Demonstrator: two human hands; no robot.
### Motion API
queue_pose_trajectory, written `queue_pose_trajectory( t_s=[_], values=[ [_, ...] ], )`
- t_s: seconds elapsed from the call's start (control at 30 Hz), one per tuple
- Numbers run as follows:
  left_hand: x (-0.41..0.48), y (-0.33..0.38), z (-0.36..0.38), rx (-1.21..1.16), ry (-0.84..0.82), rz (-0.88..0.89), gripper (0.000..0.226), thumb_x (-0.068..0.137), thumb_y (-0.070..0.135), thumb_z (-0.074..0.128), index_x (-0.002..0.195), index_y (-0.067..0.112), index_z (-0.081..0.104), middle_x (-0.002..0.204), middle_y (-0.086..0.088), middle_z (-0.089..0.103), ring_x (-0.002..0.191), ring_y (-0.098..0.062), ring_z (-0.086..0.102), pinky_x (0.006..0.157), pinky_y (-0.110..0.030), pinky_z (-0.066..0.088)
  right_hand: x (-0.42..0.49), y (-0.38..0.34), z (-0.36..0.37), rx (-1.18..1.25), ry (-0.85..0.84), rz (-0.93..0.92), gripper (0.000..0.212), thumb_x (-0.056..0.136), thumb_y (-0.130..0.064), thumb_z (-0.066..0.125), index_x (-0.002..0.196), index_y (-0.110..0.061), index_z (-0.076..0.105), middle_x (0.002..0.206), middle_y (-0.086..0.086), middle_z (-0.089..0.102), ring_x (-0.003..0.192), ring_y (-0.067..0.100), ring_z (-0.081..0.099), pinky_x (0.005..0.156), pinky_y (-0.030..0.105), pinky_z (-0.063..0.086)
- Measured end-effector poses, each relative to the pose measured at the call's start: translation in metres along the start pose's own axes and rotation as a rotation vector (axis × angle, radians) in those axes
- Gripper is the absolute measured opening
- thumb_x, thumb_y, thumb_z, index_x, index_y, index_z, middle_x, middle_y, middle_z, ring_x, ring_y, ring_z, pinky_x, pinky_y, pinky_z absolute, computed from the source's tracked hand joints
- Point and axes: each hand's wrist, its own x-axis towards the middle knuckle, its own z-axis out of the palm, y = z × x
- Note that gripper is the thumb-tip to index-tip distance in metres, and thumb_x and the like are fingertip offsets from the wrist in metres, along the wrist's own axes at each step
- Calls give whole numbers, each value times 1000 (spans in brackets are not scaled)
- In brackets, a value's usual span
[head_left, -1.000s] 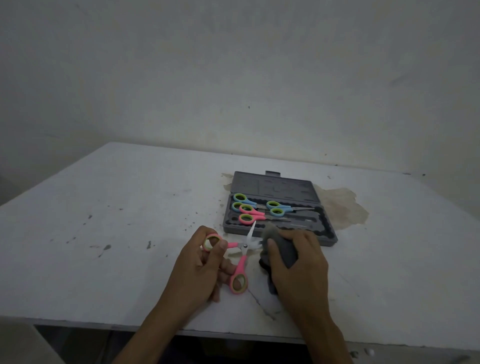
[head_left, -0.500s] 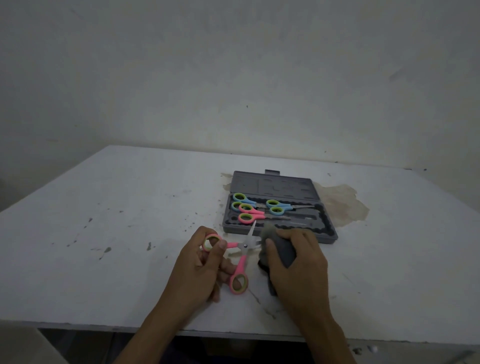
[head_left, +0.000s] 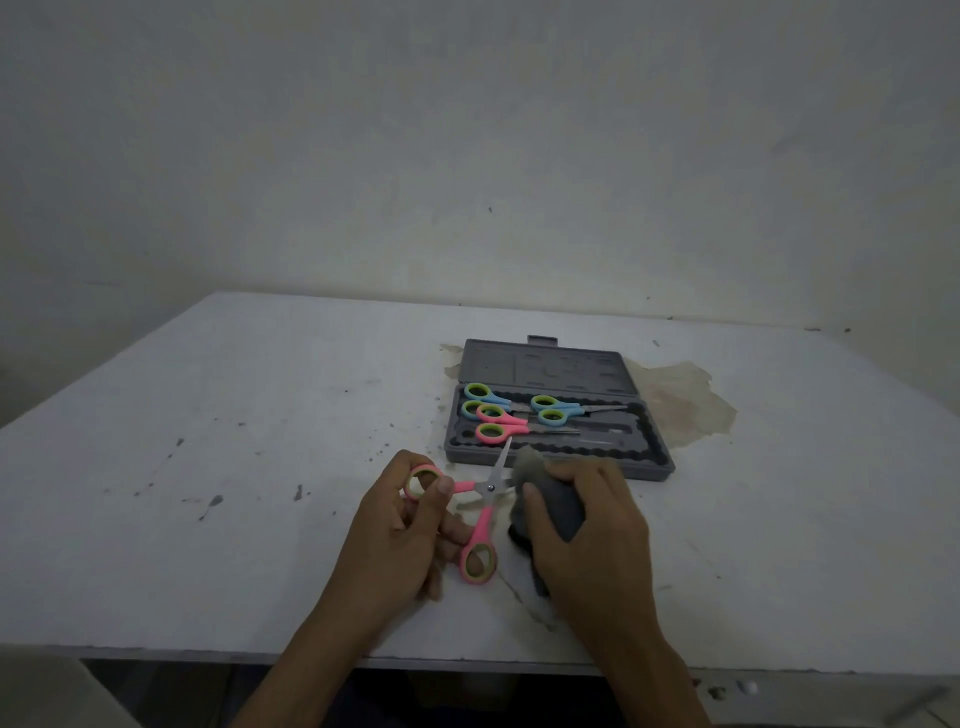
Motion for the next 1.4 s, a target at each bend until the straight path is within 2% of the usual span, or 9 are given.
queue_pose_trajectory(
  t_s=[0.07,0.23,0.33,0.53,0.83,1.0,1.13,1.23,1.4],
  values=[
    [1,-1,0,-28,5,-3,16,98,26,50,93,11,51,64,-13,70,50,-37,60,34,-27,44,2,0,-2,8,66,54,26,82,-29,74,101,-15,62,98,1,58,80,10,52,71,26,50],
    [1,0,0,-4,-2,11,18,98,26,50,93,9,51,65,-11,71,56,-50,59,36,-29,46,-4,-4,1,44,-85,-46,26,82,-38,66,100,-20,61,98,-5,56,84,5,52,75,14,43],
    [2,0,1,9,14,15,19,98,28,50,92,10,51,65,-9,71,57,-49,60,37,-31,47,-2,-2,-1,31,-38,-4,26,83,-36,69,101,-19,61,99,-4,57,82,9,54,72,18,45],
    [1,-1,0,-5,-6,44,17,99,28,49,91,13,50,66,-13,71,55,-48,61,39,-33,47,3,-16,-8,-21,-163,-223,27,85,-41,58,103,-21,62,100,-3,59,82,13,56,68,36,52],
    [0,-1,-1,-7,-8,85,17,99,28,49,93,12,52,65,-15,70,52,-43,64,40,-38,49,14,-27,-4,-149,-294,-279,24,84,-38,62,103,-23,63,106,-3,56,81,12,54,71,30,45],
    [2,-5,1,-5,-4,61,11,99,27,50,93,18,53,66,-14,71,52,-38,64,37,-30,46,23,-19,-10,-122,-141,-138,21,84,-32,67,103,-22,64,102,-2,58,83,14,55,70,38,51],
    [2,-7,0,-23,-2,49,11,99,28,51,92,20,53,68,-16,71,54,-36,65,38,-29,44,15,-22,-9,-92,-314,-244,24,84,-37,63,103,-24,61,103,-6,54,80,12,53,69,38,50],
    [1,-4,1,-48,-2,50,10,99,25,51,92,17,52,66,-18,69,53,-42,63,36,-29,45,23,-16,-12,-105,-175,-152,22,83,-35,64,101,-23,63,101,-5,57,81,13,54,69,39,50],
    [0,-4,0,-68,-30,39,13,100,24,50,94,13,51,66,-20,69,43,-30,60,36,-28,44,16,-23,-10,-70,-295,-248,22,83,-36,65,99,-21,63,98,-5,56,77,12,52,67,35,47]
  ],
)
